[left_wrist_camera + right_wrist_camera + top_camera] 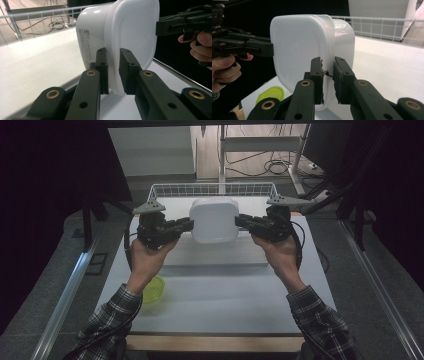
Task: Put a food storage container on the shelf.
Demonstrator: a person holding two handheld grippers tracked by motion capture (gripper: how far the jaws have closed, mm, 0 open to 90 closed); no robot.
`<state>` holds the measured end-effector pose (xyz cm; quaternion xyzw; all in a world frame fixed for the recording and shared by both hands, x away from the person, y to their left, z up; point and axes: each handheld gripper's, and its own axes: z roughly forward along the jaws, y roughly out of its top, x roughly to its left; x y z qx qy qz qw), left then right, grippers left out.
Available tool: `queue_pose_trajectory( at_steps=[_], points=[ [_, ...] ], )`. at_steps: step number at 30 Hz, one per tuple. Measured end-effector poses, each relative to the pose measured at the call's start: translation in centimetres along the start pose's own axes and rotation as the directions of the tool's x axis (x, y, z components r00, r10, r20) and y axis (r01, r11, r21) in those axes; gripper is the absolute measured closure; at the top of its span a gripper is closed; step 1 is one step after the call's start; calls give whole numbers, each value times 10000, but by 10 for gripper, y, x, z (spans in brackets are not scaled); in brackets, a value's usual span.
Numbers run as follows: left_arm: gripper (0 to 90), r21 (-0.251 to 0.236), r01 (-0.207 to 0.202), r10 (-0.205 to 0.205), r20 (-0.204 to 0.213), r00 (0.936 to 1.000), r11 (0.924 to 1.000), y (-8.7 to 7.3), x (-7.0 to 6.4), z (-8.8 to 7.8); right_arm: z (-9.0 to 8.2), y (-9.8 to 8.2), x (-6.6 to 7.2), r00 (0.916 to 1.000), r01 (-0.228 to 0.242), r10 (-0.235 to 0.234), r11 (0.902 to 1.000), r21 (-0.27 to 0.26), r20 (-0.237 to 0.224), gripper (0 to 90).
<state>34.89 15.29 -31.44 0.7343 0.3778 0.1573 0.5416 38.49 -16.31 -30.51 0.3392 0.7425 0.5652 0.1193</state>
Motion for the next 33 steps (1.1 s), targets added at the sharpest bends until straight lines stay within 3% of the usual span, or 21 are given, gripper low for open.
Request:
queue_pose_trajectory(
  at_steps=[11, 22, 26, 33],
  points=[
    [790, 138, 247, -247, 10, 9997, 9996, 23, 19, 18, 15, 19, -15, 9989, -178, 176, 9998, 42, 438, 778],
    [781, 170, 572, -575, 134, 9983, 9982, 23, 35, 33, 31, 20, -30, 9969, -481, 464, 9985, 266, 639, 768],
    [732, 135, 674, -678, 287, 9973, 9976, 24, 38, 36, 35, 20, -33, 9964, -505, 480, 9981, 354, 695, 753],
    [663, 151, 629, -630, 114, 9979, 9979, 27, 41, 41, 40, 24, -33, 9968, -356, 324, 9985, 425, 728, 691]
  ],
)
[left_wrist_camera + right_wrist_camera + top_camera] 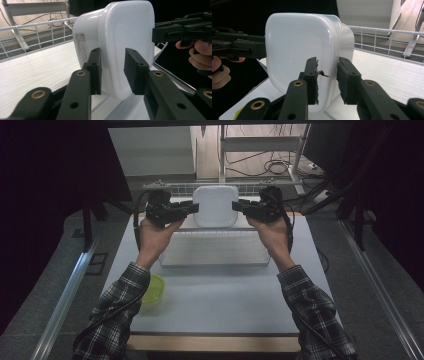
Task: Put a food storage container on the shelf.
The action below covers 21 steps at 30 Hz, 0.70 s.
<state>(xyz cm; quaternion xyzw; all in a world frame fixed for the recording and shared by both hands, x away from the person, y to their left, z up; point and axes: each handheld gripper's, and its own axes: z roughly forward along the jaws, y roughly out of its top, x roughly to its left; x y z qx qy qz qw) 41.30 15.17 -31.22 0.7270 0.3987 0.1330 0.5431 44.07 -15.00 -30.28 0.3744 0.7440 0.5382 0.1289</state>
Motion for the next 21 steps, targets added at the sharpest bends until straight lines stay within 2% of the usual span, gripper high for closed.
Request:
queue_pose_trajectory(
  at_steps=[7, 18, 21],
  points=[
    [578, -92, 124, -126, -111, 9999, 9999, 2, 7, 9, 8, 6, -2, 10000, 47, -47, 9999, 132, 13, 655],
    [563, 97, 240, -235, -424, 9988, 9997, 5, 15, 22, 18, 8, -8, 9999, -91, 88, 9997, 217, 130, 611],
    [563, 57, 372, -370, -340, 9987, 9993, 6, 17, 24, 20, 9, -9, 9998, -123, 117, 9995, 295, 187, 598]
  ],
)
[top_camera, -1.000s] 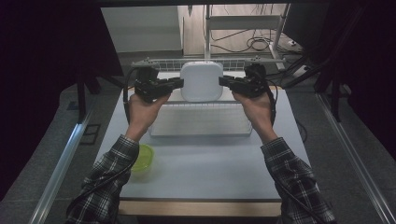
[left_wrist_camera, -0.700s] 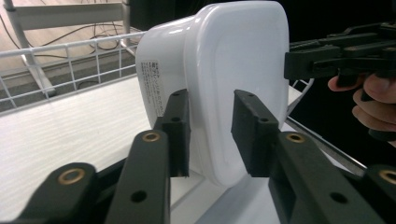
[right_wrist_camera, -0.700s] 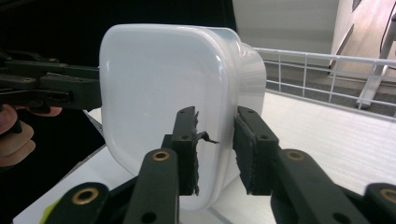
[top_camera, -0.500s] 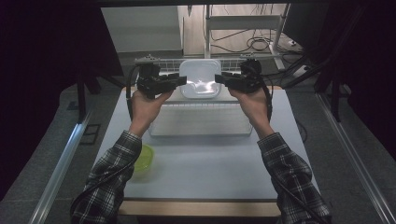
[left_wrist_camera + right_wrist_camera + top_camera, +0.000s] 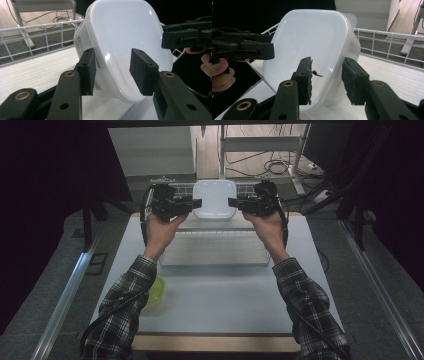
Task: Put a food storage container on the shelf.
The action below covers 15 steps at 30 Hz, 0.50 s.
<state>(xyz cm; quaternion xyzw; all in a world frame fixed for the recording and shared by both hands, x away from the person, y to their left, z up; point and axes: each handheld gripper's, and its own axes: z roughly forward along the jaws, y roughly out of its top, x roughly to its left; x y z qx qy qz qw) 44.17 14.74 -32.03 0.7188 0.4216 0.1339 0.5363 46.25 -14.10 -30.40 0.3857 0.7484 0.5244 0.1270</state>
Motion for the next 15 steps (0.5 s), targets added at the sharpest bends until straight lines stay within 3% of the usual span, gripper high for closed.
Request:
queue_pose_trajectory(
  at_steps=[4, 8, 15],
  points=[
    [546, 58, 35, -35, -62, 10000, 10000, 1, 1, 2, 2, 2, -1, 10000, -3, 2, 10000, 46, 60, 577],
    [496, 271, -188, 197, -359, 9992, 9995, 3, 1, 6, 6, 3, 0, 9988, 232, -239, 9996, 169, 420, 553],
    [478, 218, 40, -32, -351, 9994, 9998, 7, 6, 10, 12, 5, 0, 9969, 360, -362, 9993, 47, 697, 533]
  ],
)
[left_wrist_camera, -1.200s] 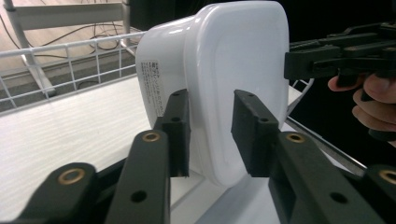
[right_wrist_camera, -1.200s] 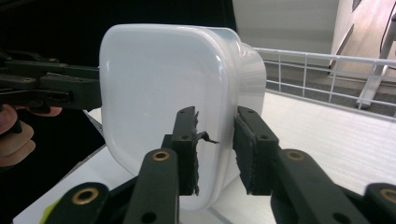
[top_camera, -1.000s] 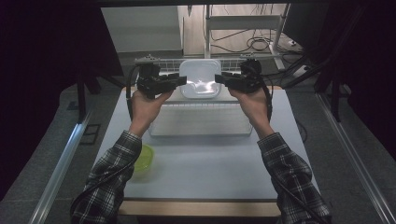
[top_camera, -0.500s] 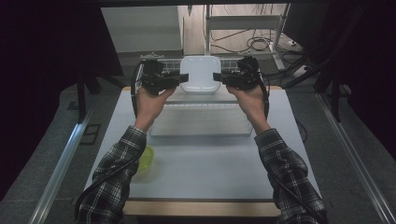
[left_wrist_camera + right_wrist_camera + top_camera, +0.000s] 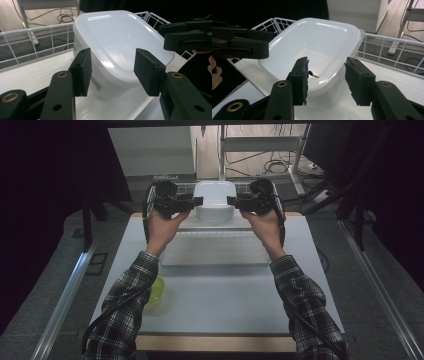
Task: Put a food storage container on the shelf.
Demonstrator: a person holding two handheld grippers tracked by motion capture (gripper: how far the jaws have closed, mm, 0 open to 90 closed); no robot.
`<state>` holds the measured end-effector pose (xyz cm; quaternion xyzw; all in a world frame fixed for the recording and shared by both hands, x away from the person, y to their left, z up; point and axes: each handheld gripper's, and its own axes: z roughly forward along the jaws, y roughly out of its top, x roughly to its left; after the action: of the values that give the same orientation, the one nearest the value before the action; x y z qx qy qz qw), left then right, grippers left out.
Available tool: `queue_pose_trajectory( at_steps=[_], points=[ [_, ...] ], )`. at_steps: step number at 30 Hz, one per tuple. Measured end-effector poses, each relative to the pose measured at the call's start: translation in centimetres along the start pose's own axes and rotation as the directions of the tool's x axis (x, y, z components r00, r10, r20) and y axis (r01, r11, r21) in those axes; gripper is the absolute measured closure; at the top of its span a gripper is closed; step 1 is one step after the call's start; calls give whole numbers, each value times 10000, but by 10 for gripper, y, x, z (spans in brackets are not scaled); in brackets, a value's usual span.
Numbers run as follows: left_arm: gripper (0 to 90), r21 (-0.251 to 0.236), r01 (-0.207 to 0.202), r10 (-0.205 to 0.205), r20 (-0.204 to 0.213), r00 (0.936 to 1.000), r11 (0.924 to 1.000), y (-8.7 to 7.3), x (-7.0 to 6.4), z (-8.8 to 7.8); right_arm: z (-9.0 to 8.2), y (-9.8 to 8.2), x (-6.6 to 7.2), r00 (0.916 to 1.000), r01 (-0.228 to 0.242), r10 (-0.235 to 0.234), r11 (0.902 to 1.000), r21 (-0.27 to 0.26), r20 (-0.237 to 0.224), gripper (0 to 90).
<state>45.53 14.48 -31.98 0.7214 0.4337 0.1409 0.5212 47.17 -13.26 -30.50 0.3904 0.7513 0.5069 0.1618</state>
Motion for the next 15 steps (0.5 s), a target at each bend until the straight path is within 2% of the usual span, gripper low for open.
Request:
queue_pose_trajectory(
  at_steps=[6, 9, 12, 15],
  points=[
    [404, -70, 55, -57, -294, 9996, 10000, 3, 4, 5, 4, 1, -3, 9996, -159, 162, 9998, -144, 242, 489],
    [307, -142, -332, 323, -601, 9977, 9993, 3, 4, 5, 3, 0, -3, 9993, 109, -100, 9996, -242, 369, 431],
    [251, -377, -332, 321, -304, 9990, 9987, 1, 4, 1, -2, -1, -2, 9985, 439, -423, 9981, -431, 355, 368],
    [196, -343, -538, 541, 79, 9985, 9980, -2, 2, -3, -8, -4, -4, 9991, 418, -413, 9975, -566, 107, 321]
  ],
)
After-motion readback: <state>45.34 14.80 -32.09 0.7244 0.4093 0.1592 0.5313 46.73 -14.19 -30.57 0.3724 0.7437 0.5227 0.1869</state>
